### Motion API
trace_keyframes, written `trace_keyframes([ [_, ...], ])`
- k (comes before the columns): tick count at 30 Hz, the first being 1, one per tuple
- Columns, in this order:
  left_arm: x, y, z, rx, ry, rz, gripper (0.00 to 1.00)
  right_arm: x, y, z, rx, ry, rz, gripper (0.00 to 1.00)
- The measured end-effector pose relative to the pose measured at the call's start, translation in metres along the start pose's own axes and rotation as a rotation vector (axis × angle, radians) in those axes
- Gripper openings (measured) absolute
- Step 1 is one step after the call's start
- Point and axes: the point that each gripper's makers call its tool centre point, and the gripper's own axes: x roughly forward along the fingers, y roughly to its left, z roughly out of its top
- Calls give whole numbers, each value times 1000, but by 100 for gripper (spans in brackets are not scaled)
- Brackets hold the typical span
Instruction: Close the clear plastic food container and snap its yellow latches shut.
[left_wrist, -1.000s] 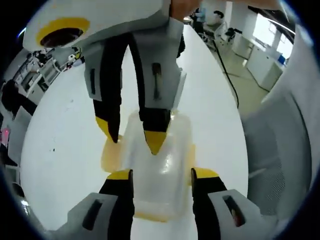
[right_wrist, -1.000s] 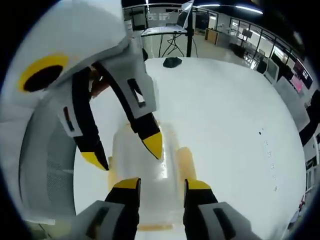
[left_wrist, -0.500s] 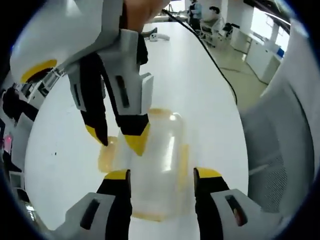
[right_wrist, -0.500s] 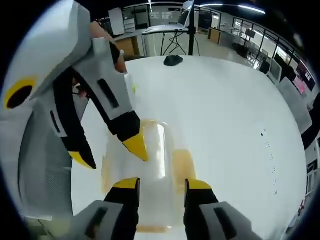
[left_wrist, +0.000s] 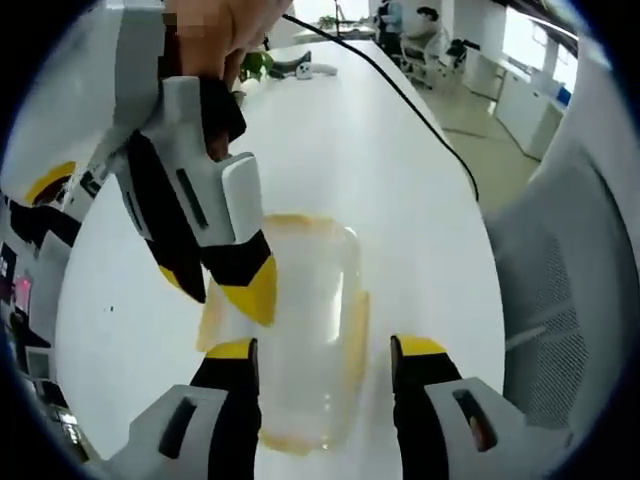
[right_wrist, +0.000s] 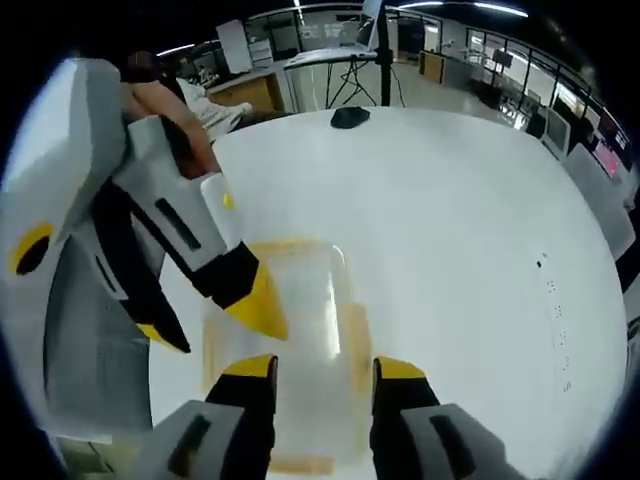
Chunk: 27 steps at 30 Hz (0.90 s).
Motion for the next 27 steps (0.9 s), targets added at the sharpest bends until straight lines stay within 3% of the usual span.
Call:
trace_keyframes([
  [4,1,2,0,15,-4,15,50,1,-1,0,-1,6,16,34],
  [7,3,1,-4,91,22,31,49,2,-1,0,-4,17,29,34],
  [10,3,3,-2,51,8,54,48,3,0,1,-22,49,41,34],
  [13,4,8,-4,100,16,95,44,4,0,1,-39,78,53,34],
  [27,7,6,-4,115,22,142,44,8,0,1,-93,154,145,33],
])
